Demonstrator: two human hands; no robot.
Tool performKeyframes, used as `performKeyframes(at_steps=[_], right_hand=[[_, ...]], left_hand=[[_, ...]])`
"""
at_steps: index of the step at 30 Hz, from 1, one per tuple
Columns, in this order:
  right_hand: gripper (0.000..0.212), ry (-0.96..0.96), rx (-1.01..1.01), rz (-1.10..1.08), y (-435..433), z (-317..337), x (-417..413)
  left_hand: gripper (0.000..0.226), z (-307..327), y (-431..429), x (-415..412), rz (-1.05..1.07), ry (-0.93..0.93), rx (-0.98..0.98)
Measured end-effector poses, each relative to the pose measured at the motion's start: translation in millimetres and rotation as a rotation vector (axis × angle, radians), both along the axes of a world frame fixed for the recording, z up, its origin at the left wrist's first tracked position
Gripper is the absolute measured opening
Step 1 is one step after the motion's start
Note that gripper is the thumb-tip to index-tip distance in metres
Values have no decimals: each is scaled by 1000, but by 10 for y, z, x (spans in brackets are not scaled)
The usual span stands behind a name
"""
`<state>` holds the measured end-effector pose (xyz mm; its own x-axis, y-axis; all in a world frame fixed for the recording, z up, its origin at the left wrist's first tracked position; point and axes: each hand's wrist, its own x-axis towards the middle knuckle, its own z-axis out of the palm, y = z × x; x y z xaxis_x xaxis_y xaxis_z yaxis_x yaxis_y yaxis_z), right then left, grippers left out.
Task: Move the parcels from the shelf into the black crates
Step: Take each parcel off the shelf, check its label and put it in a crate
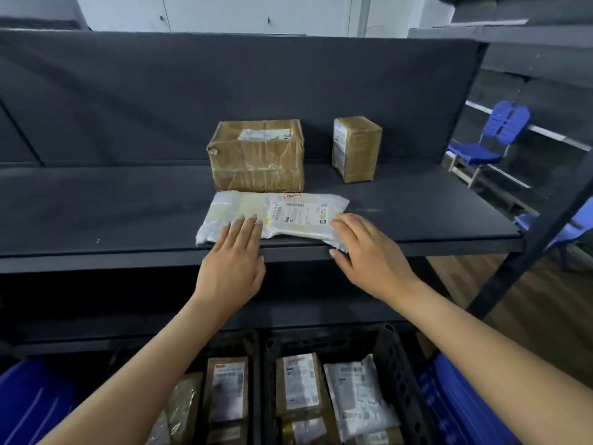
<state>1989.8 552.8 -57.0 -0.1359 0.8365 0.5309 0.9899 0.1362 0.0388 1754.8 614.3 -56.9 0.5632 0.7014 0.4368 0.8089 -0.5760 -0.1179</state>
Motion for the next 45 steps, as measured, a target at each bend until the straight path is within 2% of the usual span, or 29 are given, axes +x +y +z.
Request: performKeyframes(at_steps=[9,14,20,28,31,35,37,39,41,43,45], right_hand=[[64,-92,-133,-39,602,231,26],[74,-151,-261,-11,764,55,3],[63,-138,-368,-7,868,-150,63],[50,-238,-392,-15,846,-143,59],[48,-264,-291,-11,759,-39,-23],[42,-158,-4,36,549,182,-127],[36,-136,90,18,436,278,-159],[32,-95,156,-2,317,340,-181],[29,-61,199,-18,162,380,-234],[27,-69,236,-8,-11,380,-322],[27,-78,257,26,-186,338,-449]], left_hand=[[74,33,618,-149,90,135,-58],[80,-116,839,-104,105,196,-143],[70,-240,1018,-141,56,126,-293],[59,-278,1019,-220,6,144,-194],[54,-251,906,-256,-22,96,-191],[54,-54,626,-292,6,-163,-159],[62,59,396,-361,0,-327,-100],[77,111,119,-471,67,-595,-106],[99,103,-187,-576,220,-1029,-326],[113,57,-423,-586,272,-1416,-687],[111,15,-582,-509,184,-1537,-959]])
